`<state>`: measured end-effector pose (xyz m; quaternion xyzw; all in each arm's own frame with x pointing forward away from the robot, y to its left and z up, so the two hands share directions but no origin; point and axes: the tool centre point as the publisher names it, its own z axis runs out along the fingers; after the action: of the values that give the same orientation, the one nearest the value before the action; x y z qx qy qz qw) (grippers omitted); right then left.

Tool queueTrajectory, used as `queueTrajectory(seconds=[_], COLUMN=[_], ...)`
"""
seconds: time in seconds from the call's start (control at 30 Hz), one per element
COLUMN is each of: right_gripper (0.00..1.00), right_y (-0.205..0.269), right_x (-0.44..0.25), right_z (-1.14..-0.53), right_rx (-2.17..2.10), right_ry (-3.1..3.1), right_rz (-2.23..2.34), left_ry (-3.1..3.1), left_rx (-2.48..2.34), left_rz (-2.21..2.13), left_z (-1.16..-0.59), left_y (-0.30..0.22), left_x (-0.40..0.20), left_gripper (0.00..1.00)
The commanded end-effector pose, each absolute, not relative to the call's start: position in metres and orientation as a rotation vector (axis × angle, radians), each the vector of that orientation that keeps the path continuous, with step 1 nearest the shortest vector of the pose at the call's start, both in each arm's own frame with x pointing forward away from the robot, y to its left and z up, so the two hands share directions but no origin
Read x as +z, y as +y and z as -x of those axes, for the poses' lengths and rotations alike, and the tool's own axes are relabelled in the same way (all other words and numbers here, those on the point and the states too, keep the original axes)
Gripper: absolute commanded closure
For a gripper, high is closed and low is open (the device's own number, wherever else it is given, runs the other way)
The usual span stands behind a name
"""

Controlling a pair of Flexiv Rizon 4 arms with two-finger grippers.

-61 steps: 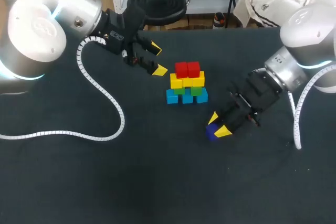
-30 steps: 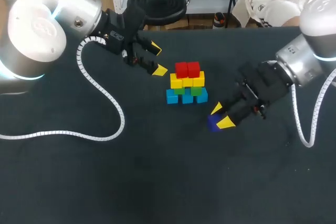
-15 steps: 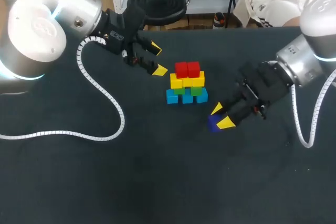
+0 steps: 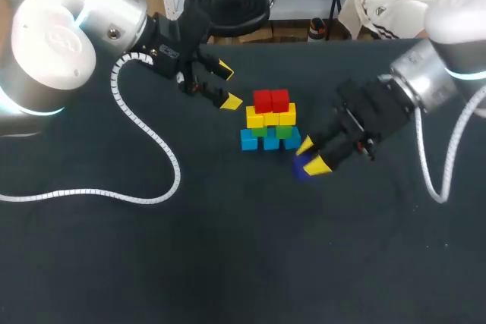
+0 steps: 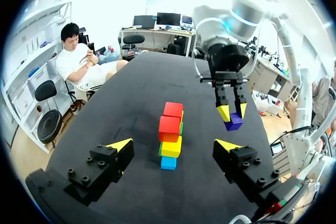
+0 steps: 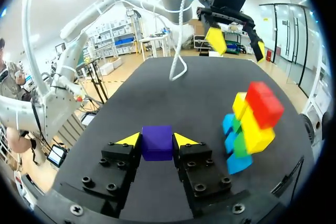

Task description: Place the blue cubes, place green cubes on the blue cubes, place the yellow cubes on the green cubes, then place the red cubes on the yellow cubes, and place purple cube on the red cubes.

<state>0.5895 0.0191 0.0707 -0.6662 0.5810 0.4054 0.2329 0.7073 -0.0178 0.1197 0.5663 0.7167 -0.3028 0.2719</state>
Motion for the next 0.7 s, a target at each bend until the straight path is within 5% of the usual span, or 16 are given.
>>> queueTrajectory(seconds=[0.03, 0.7], right_gripper=[1.00, 1.00], right_y=[0.025, 0.045], right_x=[0.096, 0.145], right_z=[-0.593, -0.651], right_rx=[1.052, 0.939], right_ry=[1.649, 1.682], right_rz=[1.852, 1.767], left_ry=[1.925, 1.925], left_rx=[-0.816, -0.816], left_rz=[-1.524, -1.524], left_z=[-0.707, -0.707], left_y=[-0.017, -0.017], left_x=[0.119, 0.119], left_gripper=[0.00, 0.00])
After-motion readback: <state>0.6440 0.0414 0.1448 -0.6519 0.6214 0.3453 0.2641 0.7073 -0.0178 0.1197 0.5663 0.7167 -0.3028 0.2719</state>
